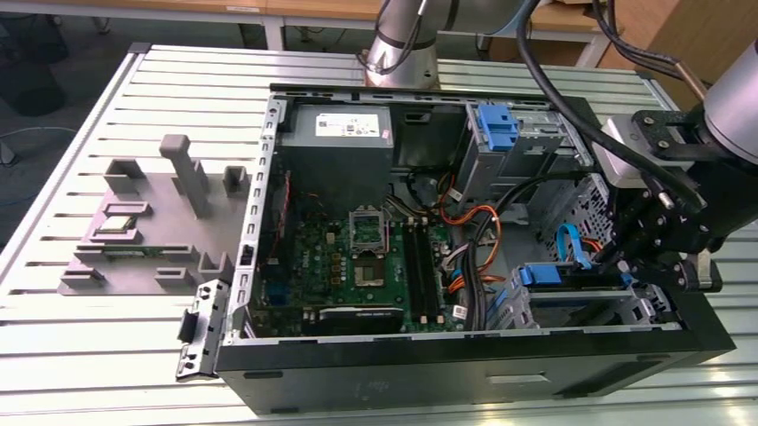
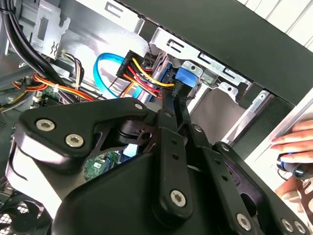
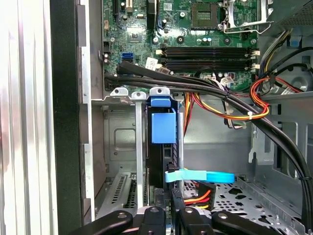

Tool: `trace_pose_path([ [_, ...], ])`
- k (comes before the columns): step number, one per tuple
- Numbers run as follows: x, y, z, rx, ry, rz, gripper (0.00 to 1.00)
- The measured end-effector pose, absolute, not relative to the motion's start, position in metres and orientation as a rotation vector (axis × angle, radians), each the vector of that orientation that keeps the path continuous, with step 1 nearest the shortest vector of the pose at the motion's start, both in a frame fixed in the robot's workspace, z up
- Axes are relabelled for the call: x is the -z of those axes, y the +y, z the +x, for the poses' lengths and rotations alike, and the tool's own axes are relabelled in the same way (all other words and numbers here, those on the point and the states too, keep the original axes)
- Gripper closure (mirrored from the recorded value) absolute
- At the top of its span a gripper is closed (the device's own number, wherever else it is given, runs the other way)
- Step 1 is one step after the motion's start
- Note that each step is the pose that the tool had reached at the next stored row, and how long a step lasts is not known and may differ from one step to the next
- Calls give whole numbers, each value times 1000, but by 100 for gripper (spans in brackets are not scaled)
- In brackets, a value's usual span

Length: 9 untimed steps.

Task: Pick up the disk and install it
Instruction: 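Insert the second disk wire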

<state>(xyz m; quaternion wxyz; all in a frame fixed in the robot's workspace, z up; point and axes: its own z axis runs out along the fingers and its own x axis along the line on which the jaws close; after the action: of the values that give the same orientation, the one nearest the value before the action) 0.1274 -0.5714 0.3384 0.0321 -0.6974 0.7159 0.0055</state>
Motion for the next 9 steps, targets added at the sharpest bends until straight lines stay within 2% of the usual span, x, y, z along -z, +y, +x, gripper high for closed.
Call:
trace_pose_path([
  [2,-338,-571,127,-17,2204,-2147,81],
  [3,-338,-571,127,-17,2204,-2147,75],
  [6,-338,-571,127,-14,2206,-2149,75],
  [9,-338,-571,129,22,2223,-2167,75],
])
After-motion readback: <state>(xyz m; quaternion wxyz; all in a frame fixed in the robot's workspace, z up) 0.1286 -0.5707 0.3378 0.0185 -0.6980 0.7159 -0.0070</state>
